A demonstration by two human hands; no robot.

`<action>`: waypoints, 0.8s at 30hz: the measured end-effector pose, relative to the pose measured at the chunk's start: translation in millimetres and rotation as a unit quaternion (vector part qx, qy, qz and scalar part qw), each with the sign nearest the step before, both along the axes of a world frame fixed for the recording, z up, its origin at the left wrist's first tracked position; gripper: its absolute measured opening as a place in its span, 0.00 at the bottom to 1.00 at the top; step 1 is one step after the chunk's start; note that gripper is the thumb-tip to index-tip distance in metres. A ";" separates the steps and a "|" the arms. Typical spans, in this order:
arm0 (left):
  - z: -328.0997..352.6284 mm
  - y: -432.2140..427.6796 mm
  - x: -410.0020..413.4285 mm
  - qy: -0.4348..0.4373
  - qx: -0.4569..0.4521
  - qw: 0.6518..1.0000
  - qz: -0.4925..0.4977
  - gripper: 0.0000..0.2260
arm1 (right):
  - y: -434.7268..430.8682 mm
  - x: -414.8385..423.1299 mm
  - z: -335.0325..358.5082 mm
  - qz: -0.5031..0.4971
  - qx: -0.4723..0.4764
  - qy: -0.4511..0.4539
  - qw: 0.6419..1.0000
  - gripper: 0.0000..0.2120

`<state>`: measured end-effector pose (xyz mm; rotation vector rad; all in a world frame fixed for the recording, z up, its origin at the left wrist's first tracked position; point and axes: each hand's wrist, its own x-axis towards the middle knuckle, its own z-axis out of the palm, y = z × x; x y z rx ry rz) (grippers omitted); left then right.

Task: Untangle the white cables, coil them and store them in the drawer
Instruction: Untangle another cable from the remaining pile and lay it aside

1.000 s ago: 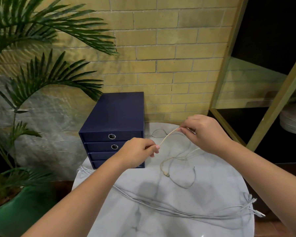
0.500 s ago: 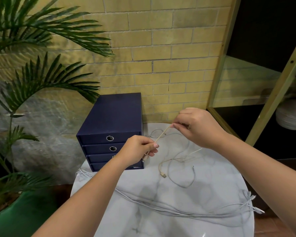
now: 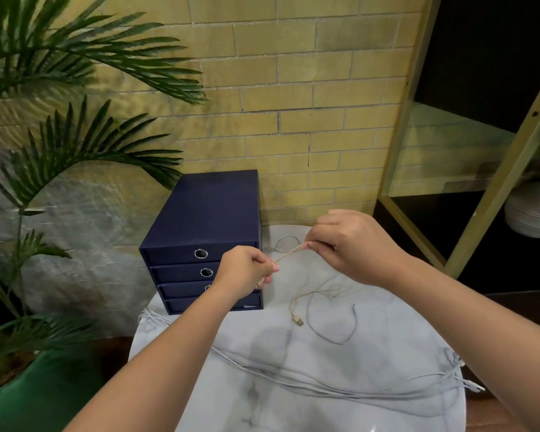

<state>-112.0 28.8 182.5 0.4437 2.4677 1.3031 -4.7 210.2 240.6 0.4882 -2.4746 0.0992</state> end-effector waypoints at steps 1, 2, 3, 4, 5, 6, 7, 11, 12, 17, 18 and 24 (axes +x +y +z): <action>-1.2 0.2 1.7 0.012 -0.009 1.000 0.005 0.07 | 1.8 0.6 0.8 -0.001 -0.004 0.004 1.000 0.12; -2.4 0.7 3.5 0.025 -0.019 0.999 0.006 0.07 | 3.2 1.0 1.8 -0.001 -0.005 0.007 1.000 0.12; -4.1 1.6 4.6 0.041 -0.033 0.999 0.001 0.08 | 3.8 1.2 2.1 0.000 -0.004 0.010 1.000 0.13; -5.3 2.3 5.2 0.060 -0.047 0.997 -0.008 0.09 | 4.0 1.0 2.6 0.000 -0.001 0.011 1.000 0.14; -6.4 2.7 5.7 0.076 -0.056 0.995 -0.020 0.09 | 4.3 0.9 2.9 -0.001 -0.001 0.011 1.000 0.14; -6.1 2.1 6.0 0.086 -0.057 0.994 -0.029 0.09 | 5.5 0.3 3.6 -0.004 -0.004 0.012 1.000 0.13; -5.8 1.2 5.1 0.090 -0.049 0.994 -0.032 0.09 | 7.8 -0.2 4.4 -0.008 -0.006 0.012 1.000 0.11; -1.1 -4.6 1.3 0.102 -0.026 0.994 -0.011 0.09 | 17.9 0.0 4.3 -0.021 -0.021 0.012 0.999 0.09; -0.9 -5.3 1.3 0.102 -0.028 0.994 -0.020 0.09 | 19.2 0.2 3.3 -0.023 -0.028 0.013 0.999 0.09; 0.6 -10.4 3.7 0.051 -0.012 0.989 -0.138 0.08 | 28.0 -0.9 -1.2 -0.047 -0.069 0.017 0.996 0.08; 3.2 -11.2 4.1 0.036 -0.003 0.987 -0.159 0.09 | 30.4 -0.9 -1.5 -0.049 -0.078 0.013 0.996 0.08; 17.3 -2.8 2.9 -0.015 0.048 0.979 -0.198 0.05 | 32.7 -2.8 2.3 -0.038 -0.151 -0.017 0.988 0.05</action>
